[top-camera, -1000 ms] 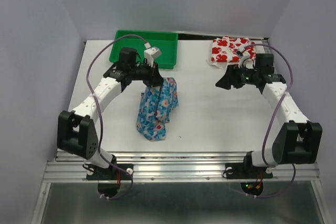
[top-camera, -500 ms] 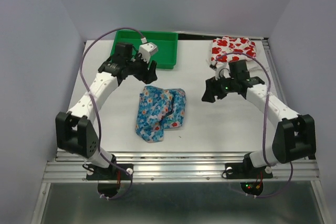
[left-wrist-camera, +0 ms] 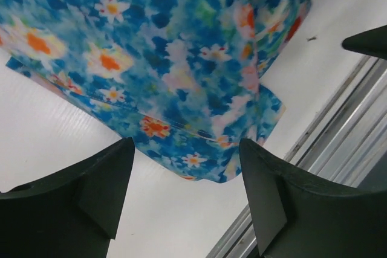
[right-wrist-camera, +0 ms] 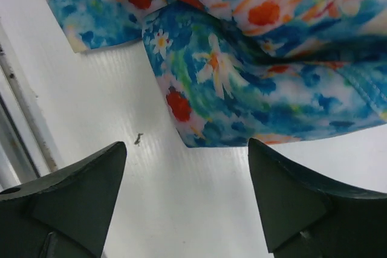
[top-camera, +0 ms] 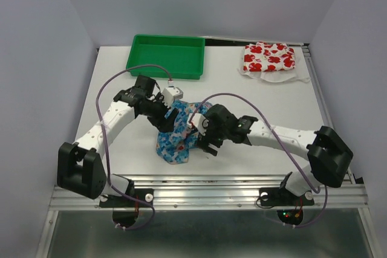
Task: Fold and stack the skirts
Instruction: Move the skirt to the center of the board, then flatten the skirt out
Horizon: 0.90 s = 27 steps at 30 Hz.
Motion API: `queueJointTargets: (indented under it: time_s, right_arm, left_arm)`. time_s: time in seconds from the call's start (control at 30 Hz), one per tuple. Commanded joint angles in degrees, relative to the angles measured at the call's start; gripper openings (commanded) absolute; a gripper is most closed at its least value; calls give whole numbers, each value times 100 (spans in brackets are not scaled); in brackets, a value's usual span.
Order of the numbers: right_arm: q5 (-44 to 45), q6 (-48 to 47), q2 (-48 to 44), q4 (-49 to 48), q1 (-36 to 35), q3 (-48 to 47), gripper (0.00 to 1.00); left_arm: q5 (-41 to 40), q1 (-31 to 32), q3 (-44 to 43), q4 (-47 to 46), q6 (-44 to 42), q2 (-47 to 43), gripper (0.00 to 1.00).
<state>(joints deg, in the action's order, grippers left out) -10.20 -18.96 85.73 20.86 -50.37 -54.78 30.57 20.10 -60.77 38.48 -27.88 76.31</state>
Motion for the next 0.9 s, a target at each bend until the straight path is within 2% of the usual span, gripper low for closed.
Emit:
queueJointTargets:
  time_s: [0.0, 0.17, 0.23, 0.27, 0.3, 0.37, 0.4, 0.5, 0.53, 0.57, 0.63, 0.67, 0.77, 0.87]
  right_arm:
    - [1528, -837, 145, -828, -420, -6, 86]
    - [1977, -1355, 557, -1881, -930, 433, 84]
    - [2345, -1435, 751, -2199, -931, 521, 78]
    - [2495, -1600, 908, -2540, -931, 556, 70]
    - [2644, -1715, 910, -2709, -931, 617, 70]
    - [2891, -1865, 1042, -2981, -931, 776, 64]
    - [2935, -1883, 1051, -3105, -931, 811, 55]
    - [2979, -1796, 823, -3211, -931, 890, 39]
    - [3023, -1717, 587, -3203, -870, 908, 9]
    - [3050, -1708, 437, -3194, -869, 926, 2]
    - [3102, -1716, 112, -3141, -808, 952, 1]
    - [3137, -1690, -186, -2906, -721, 882, 1]
    - [2980, -1498, -609, -2169, -248, 619, 1]
    - [2357, -1417, -891, -1378, 289, 451, 1]
  left_arm:
    - [-551, -93, -110, 133, 160, 296, 82]
    - [-666, -190, -40, 2, 265, 787, 82]
    - [-631, -243, -57, -51, 309, 998, 77]
    - [-553, -321, -92, -77, 309, 1217, 75]
    - [-500, -357, -145, -69, 275, 1315, 72]
    - [-429, -454, -276, -103, 309, 1569, 68]
    - [-307, -576, -347, -147, 335, 1649, 66]
    - [-226, -752, -637, -262, 423, 1878, 52]
    - [-392, -770, -759, -392, 467, 1957, 39]
    - [-454, -770, -813, -455, 468, 2001, 35]
    - [-569, -770, -962, -517, 450, 2124, 26]
    - [-648, -770, -1154, -543, 467, 2299, 17]
    - [-858, -779, -1593, -648, 520, 2615, 0]
    - [-1174, -814, -1902, -789, 590, 2774, 0]
